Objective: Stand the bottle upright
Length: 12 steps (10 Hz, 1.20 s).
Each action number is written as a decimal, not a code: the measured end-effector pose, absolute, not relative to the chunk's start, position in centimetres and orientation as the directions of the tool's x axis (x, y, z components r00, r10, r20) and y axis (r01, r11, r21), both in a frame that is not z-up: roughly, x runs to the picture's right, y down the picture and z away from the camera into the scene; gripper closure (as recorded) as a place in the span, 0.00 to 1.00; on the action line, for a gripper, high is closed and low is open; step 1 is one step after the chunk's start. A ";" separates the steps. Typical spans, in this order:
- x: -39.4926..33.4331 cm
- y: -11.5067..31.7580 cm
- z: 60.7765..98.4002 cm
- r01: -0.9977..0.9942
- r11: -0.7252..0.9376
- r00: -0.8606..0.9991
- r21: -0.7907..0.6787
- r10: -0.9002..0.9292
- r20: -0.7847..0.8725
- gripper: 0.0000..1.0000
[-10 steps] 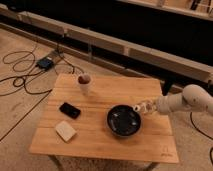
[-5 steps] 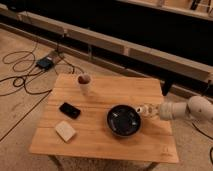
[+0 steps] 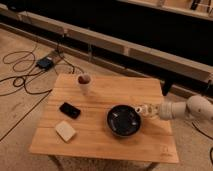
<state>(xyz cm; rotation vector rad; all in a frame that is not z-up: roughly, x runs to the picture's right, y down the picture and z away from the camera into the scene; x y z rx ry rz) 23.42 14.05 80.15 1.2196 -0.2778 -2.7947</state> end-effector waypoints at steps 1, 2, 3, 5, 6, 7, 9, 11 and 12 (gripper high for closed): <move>23.4 14.1 80.1 0.001 -0.980 -0.680 0.197 -0.145 -0.719 1.00; 23.4 14.1 80.2 0.001 -0.980 -0.680 0.198 -0.145 -0.719 1.00; 23.4 14.0 80.1 0.002 -0.980 -0.680 0.197 -0.146 -0.719 1.00; 24.0 13.8 80.4 0.041 -0.975 -0.679 0.219 -0.188 -0.710 1.00; 24.5 13.7 80.6 0.069 -0.970 -0.676 0.235 -0.218 -0.704 1.00; 24.9 13.6 80.9 0.106 -0.961 -0.669 0.256 -0.259 -0.697 1.00; 25.9 13.3 81.4 0.192 -0.934 -0.637 0.301 -0.352 -0.686 1.00; 26.8 12.7 81.9 0.280 -0.897 -0.591 0.341 -0.441 -0.675 1.00; 27.2 12.6 82.1 0.312 -0.881 -0.572 0.356 -0.473 -0.670 1.00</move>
